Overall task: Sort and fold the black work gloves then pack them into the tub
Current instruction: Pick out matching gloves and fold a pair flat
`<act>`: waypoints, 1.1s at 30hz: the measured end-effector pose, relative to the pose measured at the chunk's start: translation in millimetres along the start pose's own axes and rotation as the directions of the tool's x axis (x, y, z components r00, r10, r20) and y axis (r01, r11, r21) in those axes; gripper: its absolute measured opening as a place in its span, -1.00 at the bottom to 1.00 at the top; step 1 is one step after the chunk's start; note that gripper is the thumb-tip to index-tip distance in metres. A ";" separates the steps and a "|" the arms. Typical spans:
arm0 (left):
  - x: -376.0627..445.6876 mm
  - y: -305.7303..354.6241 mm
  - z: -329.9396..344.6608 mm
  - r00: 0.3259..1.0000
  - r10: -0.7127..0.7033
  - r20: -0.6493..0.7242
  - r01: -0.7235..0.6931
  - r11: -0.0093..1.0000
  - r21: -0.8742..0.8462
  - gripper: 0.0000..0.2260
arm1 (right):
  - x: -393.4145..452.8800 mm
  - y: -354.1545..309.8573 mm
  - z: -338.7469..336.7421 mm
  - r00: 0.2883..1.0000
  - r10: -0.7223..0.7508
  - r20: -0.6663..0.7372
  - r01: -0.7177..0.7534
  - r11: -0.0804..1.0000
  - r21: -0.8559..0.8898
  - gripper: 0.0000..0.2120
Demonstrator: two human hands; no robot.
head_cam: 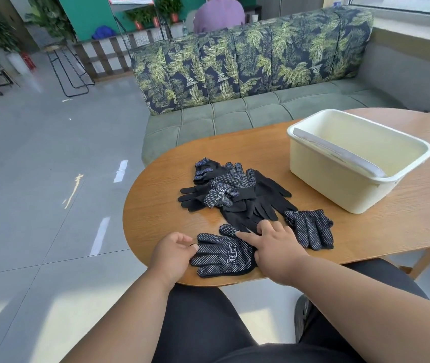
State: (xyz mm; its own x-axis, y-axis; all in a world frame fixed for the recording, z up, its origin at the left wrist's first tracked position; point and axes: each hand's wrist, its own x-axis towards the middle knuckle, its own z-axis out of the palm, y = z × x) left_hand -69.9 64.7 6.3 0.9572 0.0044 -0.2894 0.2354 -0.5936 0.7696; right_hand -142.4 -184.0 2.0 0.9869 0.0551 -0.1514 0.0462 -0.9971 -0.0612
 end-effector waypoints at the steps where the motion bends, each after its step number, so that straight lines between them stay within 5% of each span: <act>1: 1.0 -0.5 -0.1 1.000 -0.008 0.002 0.008 1.000 0.007 -0.89 | 0.7 -0.9 -1.4 1.000 -0.001 0.006 0.001 1.000 -0.007 -0.34; 4: 2.2 0.9 -0.7 1.000 0.006 -0.014 -0.004 0.997 0.074 -0.86 | 1.9 -3.6 -2.7 1.000 0.000 0.020 0.000 1.000 -0.015 -0.31; 10: 7.2 10.8 12.2 0.967 0.248 -0.055 -0.217 0.918 0.332 -0.77 | 0.2 -3.1 -2.0 1.000 -0.006 0.017 0.006 1.000 0.001 -0.34; 16: 10.8 4.1 25.3 0.958 0.288 0.002 -0.255 0.845 0.470 -0.72 | -0.2 -2.2 -0.5 1.000 -0.002 0.019 0.002 1.000 0.009 -0.34; 33: 14.4 7.4 20.1 0.953 0.300 -0.039 -0.241 0.831 0.501 -0.89 | 7.2 -5.2 -9.2 0.996 0.012 0.085 -0.012 1.000 0.002 -0.24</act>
State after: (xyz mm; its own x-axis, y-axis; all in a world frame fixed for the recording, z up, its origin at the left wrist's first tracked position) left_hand -57.8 44.3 -3.6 0.9896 -0.1423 -0.0223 -0.1194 -0.8974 0.4248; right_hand -134.2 -178.9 10.3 0.9707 0.0472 -0.2358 0.0336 -0.9975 -0.0615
